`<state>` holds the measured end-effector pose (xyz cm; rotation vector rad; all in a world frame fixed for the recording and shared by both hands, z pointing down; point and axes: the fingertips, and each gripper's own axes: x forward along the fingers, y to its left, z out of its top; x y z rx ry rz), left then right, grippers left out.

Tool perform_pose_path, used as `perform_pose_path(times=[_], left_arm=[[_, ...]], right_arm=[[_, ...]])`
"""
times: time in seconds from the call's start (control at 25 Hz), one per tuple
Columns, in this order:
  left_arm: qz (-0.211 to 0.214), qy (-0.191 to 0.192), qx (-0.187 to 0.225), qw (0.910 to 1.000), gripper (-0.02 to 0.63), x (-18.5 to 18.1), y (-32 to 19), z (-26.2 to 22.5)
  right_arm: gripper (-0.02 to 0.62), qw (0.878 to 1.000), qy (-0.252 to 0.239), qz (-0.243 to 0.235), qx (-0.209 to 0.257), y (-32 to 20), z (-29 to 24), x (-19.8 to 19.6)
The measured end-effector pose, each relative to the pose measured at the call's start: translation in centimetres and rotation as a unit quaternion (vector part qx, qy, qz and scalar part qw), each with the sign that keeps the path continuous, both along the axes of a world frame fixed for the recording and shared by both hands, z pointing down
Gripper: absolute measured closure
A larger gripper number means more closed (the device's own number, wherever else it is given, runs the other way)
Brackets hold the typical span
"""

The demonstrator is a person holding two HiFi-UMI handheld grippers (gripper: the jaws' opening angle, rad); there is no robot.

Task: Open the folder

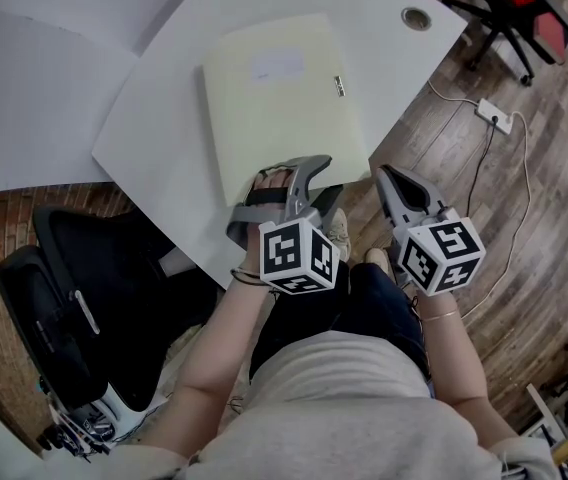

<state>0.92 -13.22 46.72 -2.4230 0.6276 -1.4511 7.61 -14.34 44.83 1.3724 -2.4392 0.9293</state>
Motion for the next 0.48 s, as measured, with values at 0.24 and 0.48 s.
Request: perform_pose_path(times=[0.24,0.48], left_arm=[[-0.003,0.007,-0.010,0.9999,0.420,0.03,0.23,-0.17],[-0.001,0.012,-0.021,0.9997,0.452,0.09,0.44,-0.50]], right_arm=[[0.572,1.000,-0.001,-0.001,-0.002,-0.14,0.15,-0.19],[0.572,1.000,0.000,-0.003,-0.004,-0.05,0.26,-0.29]])
